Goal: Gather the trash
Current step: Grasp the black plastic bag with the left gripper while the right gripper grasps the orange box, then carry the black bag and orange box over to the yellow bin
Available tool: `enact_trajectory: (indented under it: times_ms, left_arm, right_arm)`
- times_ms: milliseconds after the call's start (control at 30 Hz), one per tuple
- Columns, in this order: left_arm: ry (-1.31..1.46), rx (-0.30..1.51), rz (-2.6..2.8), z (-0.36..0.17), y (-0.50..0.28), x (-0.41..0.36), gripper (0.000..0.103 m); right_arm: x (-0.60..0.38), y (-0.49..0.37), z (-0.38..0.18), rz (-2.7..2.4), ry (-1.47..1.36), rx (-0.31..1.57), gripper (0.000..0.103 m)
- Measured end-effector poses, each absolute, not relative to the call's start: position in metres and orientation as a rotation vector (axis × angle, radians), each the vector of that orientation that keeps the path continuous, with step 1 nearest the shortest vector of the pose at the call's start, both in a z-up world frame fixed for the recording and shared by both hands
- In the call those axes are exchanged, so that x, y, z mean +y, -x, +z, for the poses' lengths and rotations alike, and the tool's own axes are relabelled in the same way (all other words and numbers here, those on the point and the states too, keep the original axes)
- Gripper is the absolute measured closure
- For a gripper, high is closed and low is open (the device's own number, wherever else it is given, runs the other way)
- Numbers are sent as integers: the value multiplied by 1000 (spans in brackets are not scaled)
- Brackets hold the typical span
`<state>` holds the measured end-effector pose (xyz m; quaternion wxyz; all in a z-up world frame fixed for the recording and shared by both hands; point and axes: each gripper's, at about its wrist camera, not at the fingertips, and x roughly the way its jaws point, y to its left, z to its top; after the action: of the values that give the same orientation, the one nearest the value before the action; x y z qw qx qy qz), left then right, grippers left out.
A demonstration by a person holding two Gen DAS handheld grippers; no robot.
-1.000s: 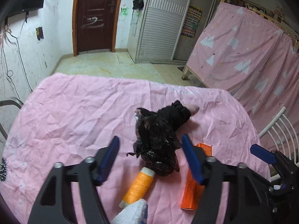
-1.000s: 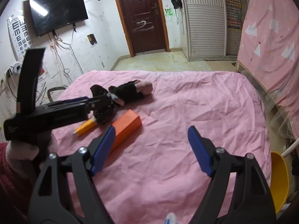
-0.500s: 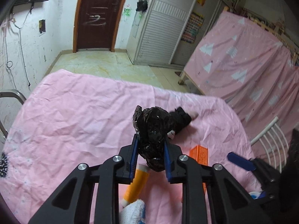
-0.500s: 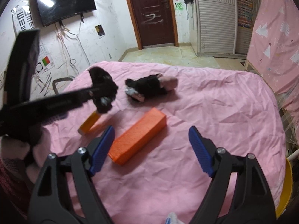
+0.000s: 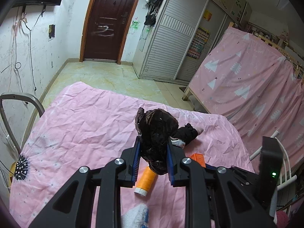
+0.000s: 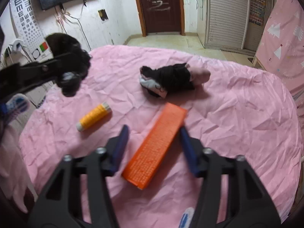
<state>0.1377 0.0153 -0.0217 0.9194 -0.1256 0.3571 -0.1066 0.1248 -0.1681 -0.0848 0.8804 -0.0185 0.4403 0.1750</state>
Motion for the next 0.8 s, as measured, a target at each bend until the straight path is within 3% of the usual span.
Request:
enact_trajectory:
  times_ms: [133,800]
  left_arm:
    - [257,740,-218,-24,-135,18,89]
    - [153,734,-263,-8,-122,-39,89]
  right_arm:
    - [-168,-125,-86,347,60,919,81]
    - [-237,-94,-49,306,-62,780,81]
